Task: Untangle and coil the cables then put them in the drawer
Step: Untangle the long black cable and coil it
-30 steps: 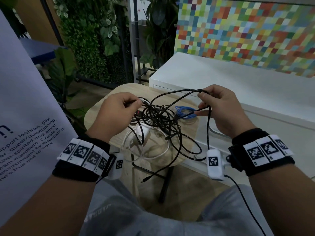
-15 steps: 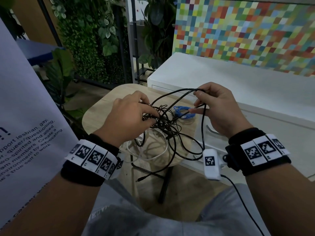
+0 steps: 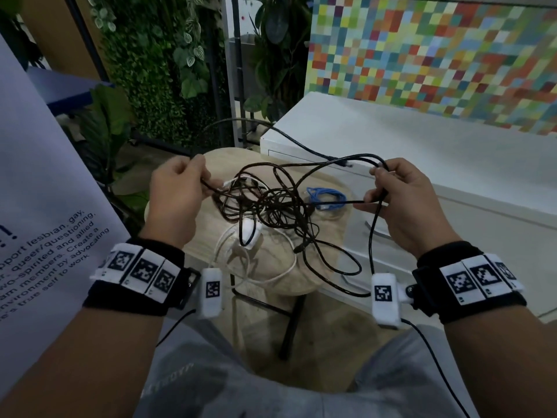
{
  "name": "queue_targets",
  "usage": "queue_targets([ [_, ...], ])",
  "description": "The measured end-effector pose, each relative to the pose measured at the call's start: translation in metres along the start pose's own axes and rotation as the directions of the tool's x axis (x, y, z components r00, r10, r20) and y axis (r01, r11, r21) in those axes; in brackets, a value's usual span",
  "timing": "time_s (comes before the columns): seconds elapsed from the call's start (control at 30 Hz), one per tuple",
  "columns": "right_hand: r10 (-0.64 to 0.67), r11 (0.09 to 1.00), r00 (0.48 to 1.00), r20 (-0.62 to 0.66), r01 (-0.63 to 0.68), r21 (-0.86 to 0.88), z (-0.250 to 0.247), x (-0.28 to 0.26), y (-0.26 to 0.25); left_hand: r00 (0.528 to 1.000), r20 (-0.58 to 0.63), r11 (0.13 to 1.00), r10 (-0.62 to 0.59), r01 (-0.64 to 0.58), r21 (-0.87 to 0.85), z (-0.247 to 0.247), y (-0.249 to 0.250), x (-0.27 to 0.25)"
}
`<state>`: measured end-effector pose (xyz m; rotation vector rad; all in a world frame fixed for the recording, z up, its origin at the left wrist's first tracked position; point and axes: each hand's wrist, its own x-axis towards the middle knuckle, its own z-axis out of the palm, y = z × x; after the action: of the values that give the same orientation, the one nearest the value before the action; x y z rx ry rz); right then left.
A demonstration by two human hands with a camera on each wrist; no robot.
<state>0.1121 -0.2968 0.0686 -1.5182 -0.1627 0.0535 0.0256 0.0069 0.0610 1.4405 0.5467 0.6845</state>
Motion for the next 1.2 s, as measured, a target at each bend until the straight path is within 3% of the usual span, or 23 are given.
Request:
queue_targets([
  [0.13, 0.008, 1.000, 1.000, 0.002, -0.008, 0.028, -0.002, 0.000, 0.003, 1.000, -0.019, 0.998, 0.011, -0.012, -0.067, -0.010, -0.001, 0.000],
  [0.3, 0.009, 0.999, 1.000, -0.003, -0.009, 0.035, 0.002, 0.000, 0.003, 1.000, 0.008, 1.000, 0.007, -0.008, 0.025, -0.017, 0.000, -0.001],
  [0.4, 0.002, 1.000, 1.000, 0.003, -0.003, 0.028, 0.008, 0.001, 0.000, 0.992, 0.075, 0.979, 0.103, -0.114, 0.170, -0.017, -0.001, -0.005],
  [0.53, -0.028, 0.999, 0.999, 0.035, 0.026, 0.043, 0.016, 0.001, -0.009, 0.960, 0.201, 0.869, 0.196, -0.265, 0.418, -0.022, -0.006, -0.005],
  [0.67, -0.086, 0.993, 0.992, 0.087, 0.078, 0.091, 0.025, -0.001, -0.019, 0.907, 0.359, 0.688, 0.219, -0.405, 0.602, -0.016, -0.002, -0.011],
  [0.77, -0.141, 0.987, 0.981, 0.131, 0.129, 0.093, 0.035, -0.003, -0.024, 0.888, 0.380, 0.672, 0.257, -0.447, 0.590, -0.003, 0.004, -0.025],
  [0.9, -0.186, 0.982, 0.960, 0.210, 0.178, 0.057, 0.054, -0.011, -0.027, 0.784, 0.552, 0.653, 0.286, -0.581, 0.487, 0.023, 0.013, -0.051],
  [0.97, -0.211, 0.977, 0.945, 0.249, 0.210, 0.031, 0.062, -0.013, -0.029, 0.764, 0.585, 0.612, 0.272, -0.606, 0.508, 0.035, 0.011, -0.054],
  [1.03, -0.241, 0.969, 0.932, 0.272, 0.248, 0.007, 0.066, -0.014, -0.031, 0.779, 0.555, 0.595, 0.291, -0.602, 0.533, 0.040, 0.008, -0.050],
  [1.2, -0.287, 0.939, 0.912, 0.293, 0.328, -0.101, 0.061, -0.007, -0.033, 0.814, 0.475, 0.645, 0.332, -0.564, 0.515, 0.036, 0.006, -0.033],
])
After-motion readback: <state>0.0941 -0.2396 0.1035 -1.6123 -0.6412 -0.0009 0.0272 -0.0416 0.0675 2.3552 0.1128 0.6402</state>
